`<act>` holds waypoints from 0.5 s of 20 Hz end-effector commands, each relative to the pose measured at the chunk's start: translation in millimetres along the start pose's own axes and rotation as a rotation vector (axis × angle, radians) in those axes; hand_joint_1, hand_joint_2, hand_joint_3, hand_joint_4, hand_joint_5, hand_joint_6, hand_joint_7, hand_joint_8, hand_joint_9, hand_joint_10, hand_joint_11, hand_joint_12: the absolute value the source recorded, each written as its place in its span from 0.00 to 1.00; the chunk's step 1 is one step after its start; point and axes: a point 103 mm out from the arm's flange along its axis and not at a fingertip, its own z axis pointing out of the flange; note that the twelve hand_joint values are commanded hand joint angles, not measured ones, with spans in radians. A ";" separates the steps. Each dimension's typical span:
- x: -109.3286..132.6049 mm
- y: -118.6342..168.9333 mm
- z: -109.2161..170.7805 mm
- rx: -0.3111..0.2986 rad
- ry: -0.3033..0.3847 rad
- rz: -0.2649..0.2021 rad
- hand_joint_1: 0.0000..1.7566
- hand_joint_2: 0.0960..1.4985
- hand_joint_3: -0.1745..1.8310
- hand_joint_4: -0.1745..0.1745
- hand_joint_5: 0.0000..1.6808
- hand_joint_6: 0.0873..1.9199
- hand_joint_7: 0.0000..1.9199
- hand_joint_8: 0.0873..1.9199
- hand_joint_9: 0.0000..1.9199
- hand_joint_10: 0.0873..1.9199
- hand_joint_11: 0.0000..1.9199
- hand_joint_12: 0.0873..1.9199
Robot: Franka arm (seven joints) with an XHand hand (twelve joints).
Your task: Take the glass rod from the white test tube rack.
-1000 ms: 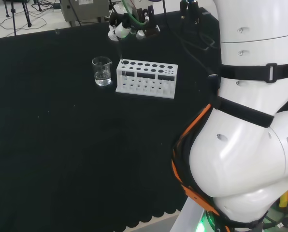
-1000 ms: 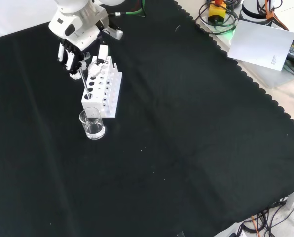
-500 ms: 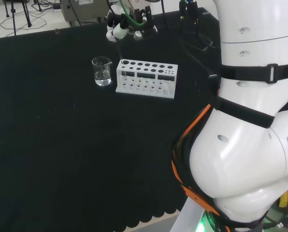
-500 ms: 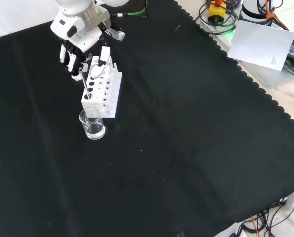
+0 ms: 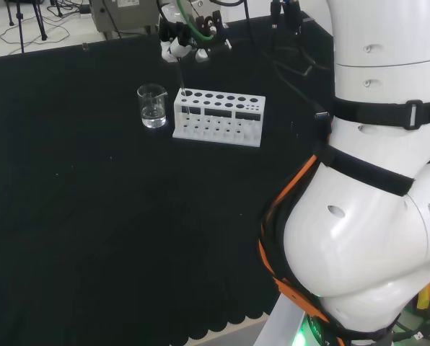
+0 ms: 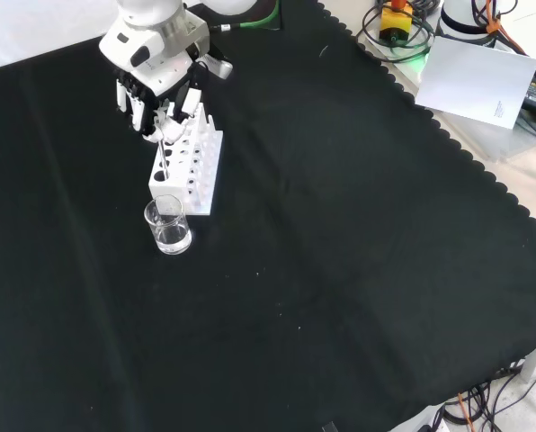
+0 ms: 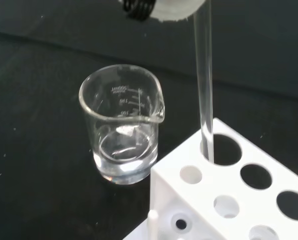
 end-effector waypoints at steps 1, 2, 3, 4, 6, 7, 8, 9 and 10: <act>0.1 -4.8 -23.1 -0.113 -0.058 0.047 0.71 0.43 0.44 0.00 0.66 0.47 0.65 0.51 0.85 0.47 0.63 0.44; -0.7 -6.8 -28.0 -0.131 -0.051 0.061 0.72 0.46 0.42 0.00 0.64 0.44 0.62 0.55 0.84 0.47 0.63 0.43; -1.3 -9.0 -32.5 -0.147 -0.041 0.074 0.73 0.49 0.38 0.00 0.63 0.39 0.59 0.58 0.84 0.47 0.63 0.42; -2.4 -11.6 -37.3 -0.161 -0.028 0.089 0.73 0.52 0.35 0.00 0.64 0.34 0.58 0.59 0.83 0.47 0.63 0.41; -5.6 -17.5 -47.4 -0.182 0.020 0.115 0.73 0.55 0.30 0.00 0.66 0.27 0.58 0.58 0.84 0.45 0.63 0.39; -6.6 -21.1 -52.0 -0.197 0.046 0.129 0.74 0.55 0.28 0.00 0.67 0.24 0.59 0.57 0.84 0.43 0.64 0.38; -7.1 -25.2 -56.6 -0.214 0.074 0.144 0.74 0.56 0.27 0.00 0.68 0.22 0.59 0.57 0.85 0.42 0.64 0.38; -7.4 -29.0 -60.9 -0.224 0.102 0.159 0.74 0.56 0.26 0.00 0.69 0.20 0.59 0.56 0.85 0.41 0.64 0.38; -7.6 -32.4 -64.4 -0.229 0.133 0.171 0.74 0.57 0.25 0.00 0.69 0.19 0.59 0.56 0.85 0.39 0.64 0.38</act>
